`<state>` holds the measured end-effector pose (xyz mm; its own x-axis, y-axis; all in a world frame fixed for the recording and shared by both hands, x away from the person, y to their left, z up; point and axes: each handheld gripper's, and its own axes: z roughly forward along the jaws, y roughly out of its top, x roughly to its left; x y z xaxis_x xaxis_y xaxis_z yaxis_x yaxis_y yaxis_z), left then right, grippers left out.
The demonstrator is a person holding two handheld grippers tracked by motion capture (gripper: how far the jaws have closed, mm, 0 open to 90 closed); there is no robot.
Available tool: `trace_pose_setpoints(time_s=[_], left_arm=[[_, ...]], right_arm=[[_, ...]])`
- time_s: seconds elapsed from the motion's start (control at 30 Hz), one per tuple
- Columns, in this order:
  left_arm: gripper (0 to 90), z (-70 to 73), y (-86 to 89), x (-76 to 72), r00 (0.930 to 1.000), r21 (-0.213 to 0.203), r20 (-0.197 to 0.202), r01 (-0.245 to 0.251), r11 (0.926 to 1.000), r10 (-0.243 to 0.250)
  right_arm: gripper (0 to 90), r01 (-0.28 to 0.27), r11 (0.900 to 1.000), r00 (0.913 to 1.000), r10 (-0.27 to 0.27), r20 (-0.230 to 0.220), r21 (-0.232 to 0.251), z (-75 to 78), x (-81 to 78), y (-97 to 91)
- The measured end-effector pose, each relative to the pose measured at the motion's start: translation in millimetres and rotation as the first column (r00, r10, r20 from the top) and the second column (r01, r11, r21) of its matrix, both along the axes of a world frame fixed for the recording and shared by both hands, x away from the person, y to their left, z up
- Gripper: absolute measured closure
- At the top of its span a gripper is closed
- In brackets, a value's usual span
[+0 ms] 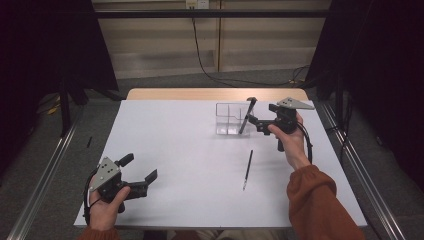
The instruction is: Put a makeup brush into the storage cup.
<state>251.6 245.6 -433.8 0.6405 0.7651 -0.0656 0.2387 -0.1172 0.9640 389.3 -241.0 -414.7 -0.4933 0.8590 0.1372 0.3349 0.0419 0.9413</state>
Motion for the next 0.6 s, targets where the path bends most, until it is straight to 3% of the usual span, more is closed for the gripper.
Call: trace_pose_setpoints(time_s=[0.27,0.6], left_arm=[[2.6,0.2,0.3,-0.4,1.0000,0.001,0.002,-0.001,1.0000,0.001],[2.6,0.4,1.1,-1.4,1.0000,0.001,0.005,-0.004,1.0000,0.004]], right_arm=[[0.8,-0.024,0.9997,0.9997,0.024,0.004,0.004,1.8,-15.3,-4.5],[1.4,-0.028,0.9992,0.9996,0.028,0.007,-0.028,1.1,-35.4,-9.9]])
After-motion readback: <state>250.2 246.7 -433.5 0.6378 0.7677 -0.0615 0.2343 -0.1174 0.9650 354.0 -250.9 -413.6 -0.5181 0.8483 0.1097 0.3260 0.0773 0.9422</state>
